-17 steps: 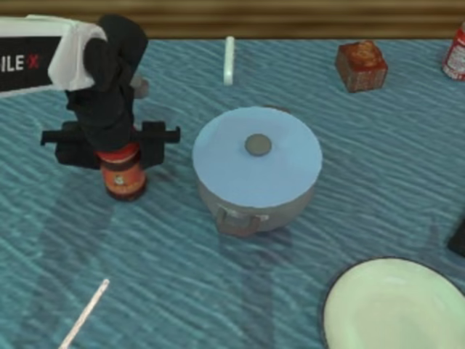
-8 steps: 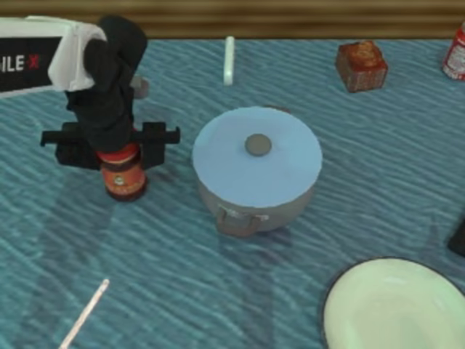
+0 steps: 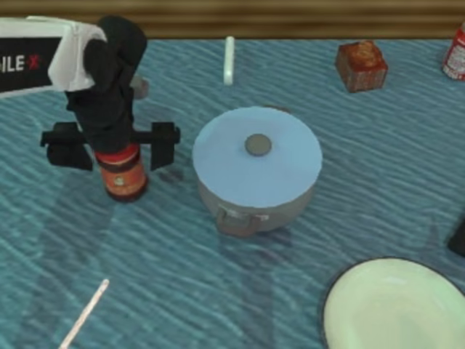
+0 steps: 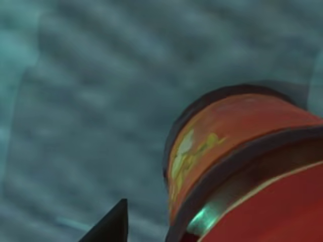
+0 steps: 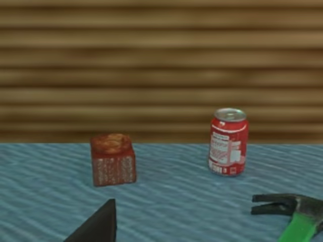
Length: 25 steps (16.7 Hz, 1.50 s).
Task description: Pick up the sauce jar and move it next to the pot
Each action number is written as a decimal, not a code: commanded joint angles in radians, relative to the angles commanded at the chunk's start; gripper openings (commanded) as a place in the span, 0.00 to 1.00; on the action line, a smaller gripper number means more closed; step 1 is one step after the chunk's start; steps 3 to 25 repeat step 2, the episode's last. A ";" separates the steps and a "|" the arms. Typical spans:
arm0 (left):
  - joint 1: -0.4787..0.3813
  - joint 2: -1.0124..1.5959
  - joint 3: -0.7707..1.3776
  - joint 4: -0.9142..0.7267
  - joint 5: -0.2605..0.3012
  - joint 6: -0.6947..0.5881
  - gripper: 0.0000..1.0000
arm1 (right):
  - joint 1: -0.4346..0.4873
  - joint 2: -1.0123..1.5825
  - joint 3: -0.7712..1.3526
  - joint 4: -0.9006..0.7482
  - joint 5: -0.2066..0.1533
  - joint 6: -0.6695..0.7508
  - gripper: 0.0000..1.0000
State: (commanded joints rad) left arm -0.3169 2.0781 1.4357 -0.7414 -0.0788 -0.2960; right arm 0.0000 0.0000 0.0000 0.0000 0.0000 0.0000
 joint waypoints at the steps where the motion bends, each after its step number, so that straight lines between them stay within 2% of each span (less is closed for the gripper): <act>1: 0.000 0.000 0.000 0.000 0.000 0.000 1.00 | 0.000 0.000 0.000 0.000 0.000 0.000 1.00; 25: 0.000 0.000 0.000 0.000 0.000 0.000 1.00 | 0.000 0.000 0.000 0.000 0.000 0.000 1.00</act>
